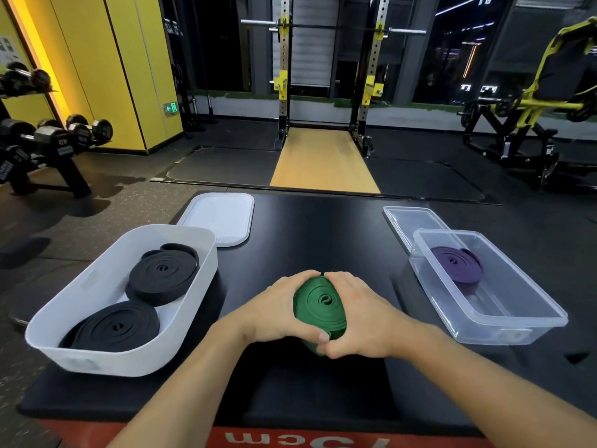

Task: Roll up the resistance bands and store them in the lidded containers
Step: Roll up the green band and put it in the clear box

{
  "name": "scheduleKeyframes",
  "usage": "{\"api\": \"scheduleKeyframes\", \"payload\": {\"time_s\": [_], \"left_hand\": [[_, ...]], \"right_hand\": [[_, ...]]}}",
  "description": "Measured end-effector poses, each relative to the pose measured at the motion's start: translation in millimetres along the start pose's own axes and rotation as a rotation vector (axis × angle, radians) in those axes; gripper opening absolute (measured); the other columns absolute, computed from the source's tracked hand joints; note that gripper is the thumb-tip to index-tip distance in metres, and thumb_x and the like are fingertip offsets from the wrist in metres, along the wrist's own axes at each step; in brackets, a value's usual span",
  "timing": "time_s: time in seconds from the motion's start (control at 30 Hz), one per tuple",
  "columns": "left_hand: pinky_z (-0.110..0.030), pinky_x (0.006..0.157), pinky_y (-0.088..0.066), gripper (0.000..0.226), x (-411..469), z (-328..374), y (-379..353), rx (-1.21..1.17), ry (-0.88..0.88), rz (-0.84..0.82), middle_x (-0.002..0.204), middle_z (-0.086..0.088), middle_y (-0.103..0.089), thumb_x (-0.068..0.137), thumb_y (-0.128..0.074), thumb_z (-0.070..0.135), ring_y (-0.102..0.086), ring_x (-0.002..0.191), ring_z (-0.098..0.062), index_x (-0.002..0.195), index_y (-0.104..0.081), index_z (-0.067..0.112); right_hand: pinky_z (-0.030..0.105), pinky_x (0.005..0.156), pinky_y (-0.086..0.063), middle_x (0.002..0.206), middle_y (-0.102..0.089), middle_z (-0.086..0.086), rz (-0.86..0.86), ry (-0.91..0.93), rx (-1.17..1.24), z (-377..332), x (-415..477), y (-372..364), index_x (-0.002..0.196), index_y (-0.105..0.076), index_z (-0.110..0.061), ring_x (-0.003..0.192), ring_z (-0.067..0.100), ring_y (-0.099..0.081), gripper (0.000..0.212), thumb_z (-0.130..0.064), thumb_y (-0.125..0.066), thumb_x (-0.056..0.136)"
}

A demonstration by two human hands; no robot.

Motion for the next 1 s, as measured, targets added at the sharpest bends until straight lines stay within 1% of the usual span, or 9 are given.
{"api": "scheduleKeyframes", "payload": {"time_s": [0.07,0.13,0.27,0.37,0.43,0.5,0.67,0.87,1.0], "left_hand": [[-0.030,0.107,-0.047,0.094,3,0,0,0.025,-0.005,0.014,0.129,0.019,-0.056,0.058,-0.095,0.046,-0.053,0.120,0.004,0.137,-0.045,0.053],[-0.032,0.108,-0.045,0.089,4,-3,0,0.045,-0.019,0.029,0.127,0.019,-0.057,0.058,-0.093,0.048,-0.049,0.122,0.002,0.132,-0.044,0.058],[-0.024,0.102,-0.043,0.079,5,-3,-2,0.030,-0.047,0.041,0.122,0.022,-0.059,0.063,-0.091,0.041,-0.049,0.117,0.007,0.125,-0.045,0.058],[-0.020,0.099,-0.046,0.078,8,-4,0,0.003,-0.059,0.033,0.122,0.021,-0.062,0.064,-0.094,0.036,-0.054,0.114,0.005,0.126,-0.050,0.052],[-0.027,0.105,-0.047,0.081,9,-7,-1,-0.026,-0.054,0.029,0.125,0.020,-0.062,0.063,-0.095,0.037,-0.056,0.118,0.001,0.128,-0.051,0.053],[-0.035,0.108,-0.048,0.084,10,-8,0,-0.058,-0.046,0.022,0.130,0.017,-0.061,0.061,-0.095,0.038,-0.058,0.123,-0.004,0.130,-0.050,0.055],[-0.030,0.107,-0.051,0.090,8,-9,-3,-0.137,-0.051,-0.037,0.129,0.013,-0.066,0.066,-0.098,0.021,-0.063,0.122,-0.007,0.140,-0.050,0.038],[-0.034,0.112,-0.047,0.106,8,-15,-1,-0.105,0.004,-0.013,0.136,0.020,-0.061,0.054,-0.100,0.042,-0.058,0.127,0.000,0.145,-0.045,0.043],[-0.025,0.112,-0.045,0.100,4,-12,-3,-0.148,0.007,0.005,0.137,0.024,-0.059,0.061,-0.100,0.028,-0.054,0.128,0.007,0.143,-0.045,0.041]], "right_hand": [[0.029,0.108,-0.040,0.135,-0.031,-0.022,-0.015,-0.004,-0.015,-1,0,-1,0.147,-0.028,-0.030,0.126,0.004,-0.034,0.109,-0.065,-0.081,0.058],[0.030,0.110,-0.038,0.139,-0.029,-0.019,-0.043,-0.016,-0.043,-3,1,-3,0.150,-0.024,-0.026,0.132,0.007,-0.031,0.118,-0.070,-0.081,0.057],[0.035,0.111,-0.041,0.150,-0.024,-0.008,-0.069,-0.094,-0.105,-5,3,-3,0.155,-0.019,-0.023,0.139,0.015,-0.030,0.137,-0.083,-0.078,0.048],[0.037,0.103,-0.047,0.139,-0.035,-0.007,-0.047,-0.113,-0.240,-10,4,1,0.151,-0.027,-0.024,0.130,0.016,-0.037,0.128,-0.082,-0.078,0.049],[0.037,0.095,-0.051,0.125,-0.040,-0.008,-0.015,-0.112,-0.276,-14,5,2,0.140,-0.036,-0.025,0.119,0.015,-0.042,0.111,-0.076,-0.079,0.052],[0.036,0.092,-0.051,0.120,-0.040,-0.007,-0.001,-0.108,-0.264,-16,7,1,0.139,-0.036,-0.025,0.116,0.015,-0.043,0.104,-0.069,-0.080,0.055],[0.038,0.095,-0.051,0.122,-0.041,-0.008,0.000,-0.069,-0.271,-12,4,2,0.148,-0.032,-0.030,0.117,0.016,-0.044,0.113,-0.074,-0.080,0.055],[0.039,0.088,-0.055,0.118,-0.040,-0.004,-0.053,-0.051,-0.309,-16,7,2,0.142,-0.032,-0.029,0.109,0.018,-0.049,0.110,-0.072,-0.083,0.054],[0.043,0.087,-0.056,0.117,-0.043,-0.002,-0.144,-0.035,-0.373,-21,15,5,0.145,-0.027,-0.028,0.108,0.021,-0.051,0.120,-0.073,-0.086,0.050]]}}
Point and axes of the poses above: each hand's wrist, its own x-axis towards the middle knuckle, its own y-axis out of the back of the hand, z = x × y, the point moved 7 cm from there along x, towards the middle knuckle
